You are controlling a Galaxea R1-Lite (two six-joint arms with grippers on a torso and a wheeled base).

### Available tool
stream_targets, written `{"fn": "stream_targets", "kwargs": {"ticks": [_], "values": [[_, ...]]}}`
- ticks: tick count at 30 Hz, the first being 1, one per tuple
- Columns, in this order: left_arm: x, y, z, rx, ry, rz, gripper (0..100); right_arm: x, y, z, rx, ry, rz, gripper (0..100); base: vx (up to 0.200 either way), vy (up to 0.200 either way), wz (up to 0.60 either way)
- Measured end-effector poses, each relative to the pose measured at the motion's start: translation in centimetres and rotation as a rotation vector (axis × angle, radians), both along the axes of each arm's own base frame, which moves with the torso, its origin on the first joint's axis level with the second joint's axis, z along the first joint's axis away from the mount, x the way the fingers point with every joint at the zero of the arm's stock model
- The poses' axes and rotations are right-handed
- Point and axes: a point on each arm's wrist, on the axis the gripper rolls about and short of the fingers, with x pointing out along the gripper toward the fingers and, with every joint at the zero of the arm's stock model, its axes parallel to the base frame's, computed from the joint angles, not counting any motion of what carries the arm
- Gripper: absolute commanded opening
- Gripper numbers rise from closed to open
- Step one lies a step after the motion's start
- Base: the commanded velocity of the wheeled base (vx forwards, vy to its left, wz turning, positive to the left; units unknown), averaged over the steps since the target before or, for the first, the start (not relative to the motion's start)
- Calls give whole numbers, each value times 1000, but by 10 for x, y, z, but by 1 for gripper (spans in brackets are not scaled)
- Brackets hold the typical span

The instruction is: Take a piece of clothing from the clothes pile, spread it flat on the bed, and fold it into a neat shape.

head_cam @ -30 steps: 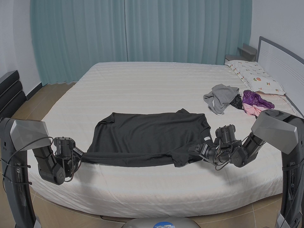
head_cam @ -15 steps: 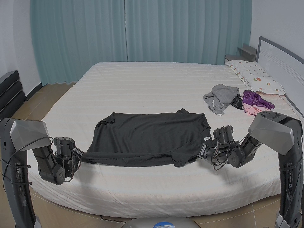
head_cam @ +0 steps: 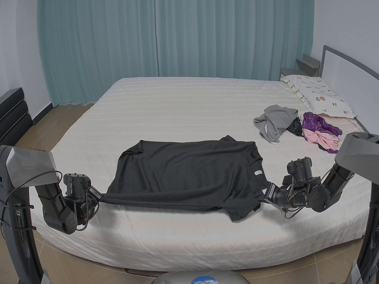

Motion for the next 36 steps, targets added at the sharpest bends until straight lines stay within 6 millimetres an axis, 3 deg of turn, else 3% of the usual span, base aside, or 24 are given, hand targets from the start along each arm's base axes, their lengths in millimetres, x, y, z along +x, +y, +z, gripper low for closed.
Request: {"fn": "stream_targets", "kwargs": {"ticks": [8, 20, 35, 36], "values": [[-19, 0, 3, 90, 64, -70, 0, -48, -24, 22, 7, 24, 11, 0, 0, 0, 0], [-57, -4, 1, 232, 212, -214, 0, -104, -44, 28, -78, 2, 79, 0, 0, 0, 0], [-87, -6, -6, 322, 343, -327, 0, -122, -50, 13, -160, 62, 147, 0, 0, 0, 0], [-88, -7, -7, 323, 347, -331, 0, -122, -50, 10, -165, 70, 153, 100, 0, 0, 0]]}}
